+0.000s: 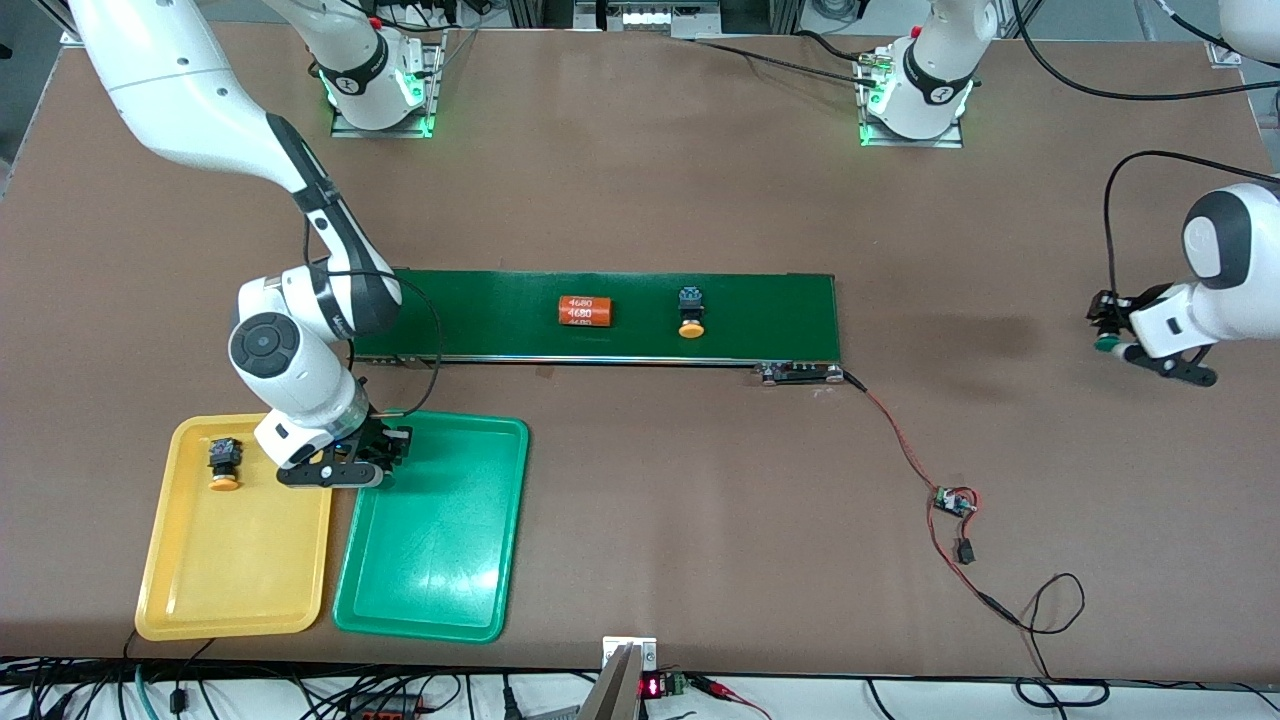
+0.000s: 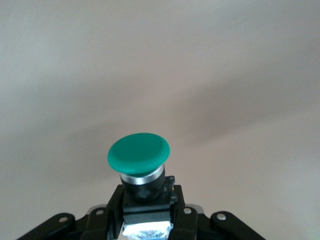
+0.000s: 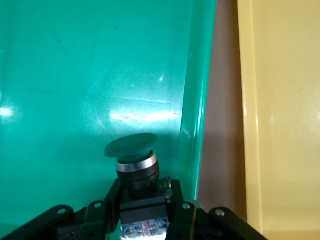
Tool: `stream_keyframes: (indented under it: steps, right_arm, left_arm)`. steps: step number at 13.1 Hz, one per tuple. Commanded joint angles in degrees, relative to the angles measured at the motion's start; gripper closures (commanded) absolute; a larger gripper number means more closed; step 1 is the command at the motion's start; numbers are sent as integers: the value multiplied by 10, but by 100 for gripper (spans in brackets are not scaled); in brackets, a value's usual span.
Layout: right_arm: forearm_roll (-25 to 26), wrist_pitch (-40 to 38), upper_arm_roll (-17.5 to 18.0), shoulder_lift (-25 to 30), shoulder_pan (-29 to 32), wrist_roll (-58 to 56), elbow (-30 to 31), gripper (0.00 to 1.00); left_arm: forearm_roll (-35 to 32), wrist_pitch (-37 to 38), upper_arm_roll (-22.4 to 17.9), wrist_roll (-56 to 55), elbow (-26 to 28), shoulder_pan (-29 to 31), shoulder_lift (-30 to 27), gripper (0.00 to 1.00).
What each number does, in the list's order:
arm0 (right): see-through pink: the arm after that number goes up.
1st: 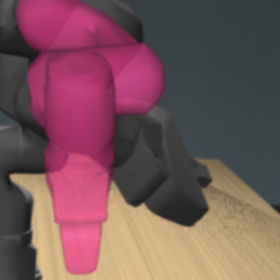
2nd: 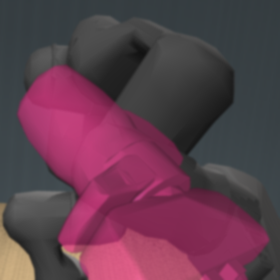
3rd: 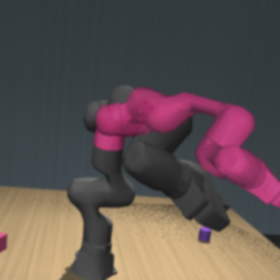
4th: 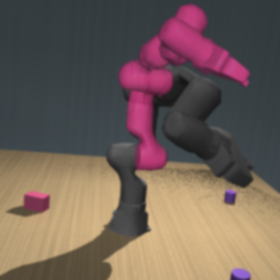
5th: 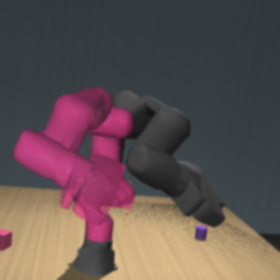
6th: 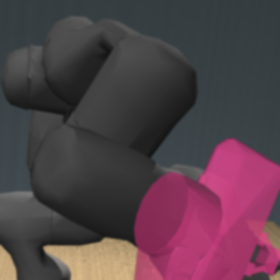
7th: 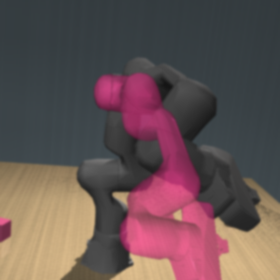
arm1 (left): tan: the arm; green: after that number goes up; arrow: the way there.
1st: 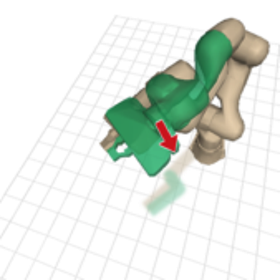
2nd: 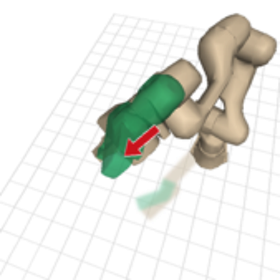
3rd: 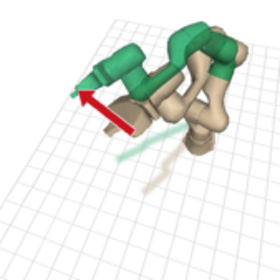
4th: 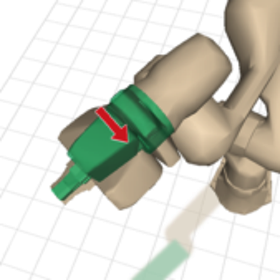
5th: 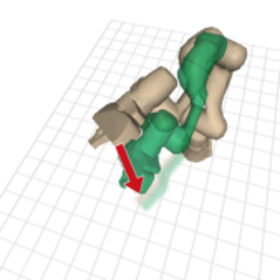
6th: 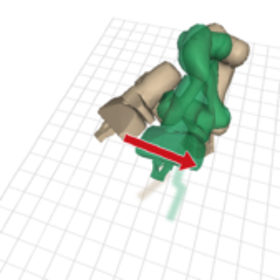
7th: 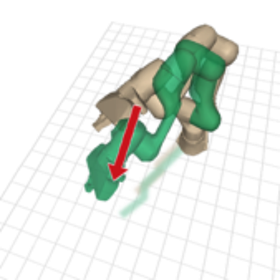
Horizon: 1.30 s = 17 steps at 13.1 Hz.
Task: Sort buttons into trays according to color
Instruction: 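Carry the green button over the green tray with the right gripper, then open the right gripper over the green tray while the left gripper places a button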
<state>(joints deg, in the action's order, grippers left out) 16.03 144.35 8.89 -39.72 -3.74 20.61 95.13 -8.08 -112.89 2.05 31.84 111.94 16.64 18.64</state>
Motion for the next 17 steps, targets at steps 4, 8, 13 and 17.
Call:
stream_keyframes:
  steps: [4,8,13,17]
  right_arm:
    - [8,38,-25,-40,-31,37,-24,76]
    - [8,38,-31,-41,-34,36,-24,22]
    - [10,-2,-32,-4,-36,28,-14,0]
    - [9,-79,-31,71,-36,37,30,0]
  left_arm:
    - [66,73,153,-175,-48,-33,-2,76]
    - [166,46,233,-296,-47,-76,22,74]
    - [182,-44,248,-332,-36,-137,88,73]
    - [182,-48,248,-322,-26,-139,91,0]
